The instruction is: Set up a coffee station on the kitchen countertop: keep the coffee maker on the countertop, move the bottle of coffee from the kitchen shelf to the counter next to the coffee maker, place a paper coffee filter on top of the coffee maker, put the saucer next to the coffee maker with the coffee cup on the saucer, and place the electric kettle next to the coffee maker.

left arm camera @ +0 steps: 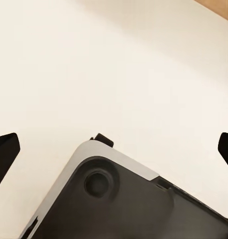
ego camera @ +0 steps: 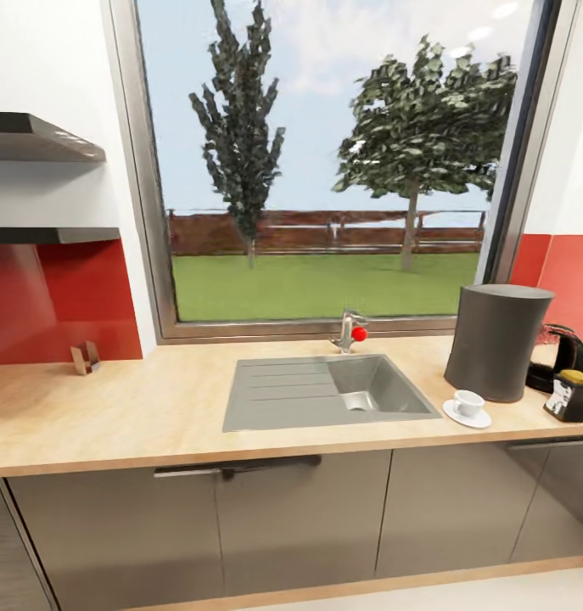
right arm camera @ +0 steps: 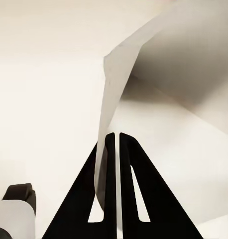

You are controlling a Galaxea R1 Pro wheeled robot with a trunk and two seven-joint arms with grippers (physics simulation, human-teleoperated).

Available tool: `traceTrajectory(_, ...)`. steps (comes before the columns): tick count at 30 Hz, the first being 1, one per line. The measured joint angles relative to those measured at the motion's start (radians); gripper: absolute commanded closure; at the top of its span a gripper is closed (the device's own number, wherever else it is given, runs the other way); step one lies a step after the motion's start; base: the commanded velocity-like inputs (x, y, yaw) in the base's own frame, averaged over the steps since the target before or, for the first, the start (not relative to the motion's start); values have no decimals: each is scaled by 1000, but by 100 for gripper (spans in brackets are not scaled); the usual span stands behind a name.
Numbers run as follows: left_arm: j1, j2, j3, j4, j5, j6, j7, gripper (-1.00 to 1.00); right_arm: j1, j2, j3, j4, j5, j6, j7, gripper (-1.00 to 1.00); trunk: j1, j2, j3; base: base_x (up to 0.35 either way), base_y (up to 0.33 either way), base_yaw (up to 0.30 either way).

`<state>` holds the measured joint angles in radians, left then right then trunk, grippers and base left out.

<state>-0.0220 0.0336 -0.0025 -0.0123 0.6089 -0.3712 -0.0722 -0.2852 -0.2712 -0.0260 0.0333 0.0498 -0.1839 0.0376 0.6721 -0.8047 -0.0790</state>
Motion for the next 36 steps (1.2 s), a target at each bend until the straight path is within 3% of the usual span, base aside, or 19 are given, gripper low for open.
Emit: traceTrajectory(36, 0, 0, 0, 0, 0, 0, 0, -100, 0, 0, 0, 0, -1, -1, 0, 100, 0, 0, 0, 0, -330, 0)
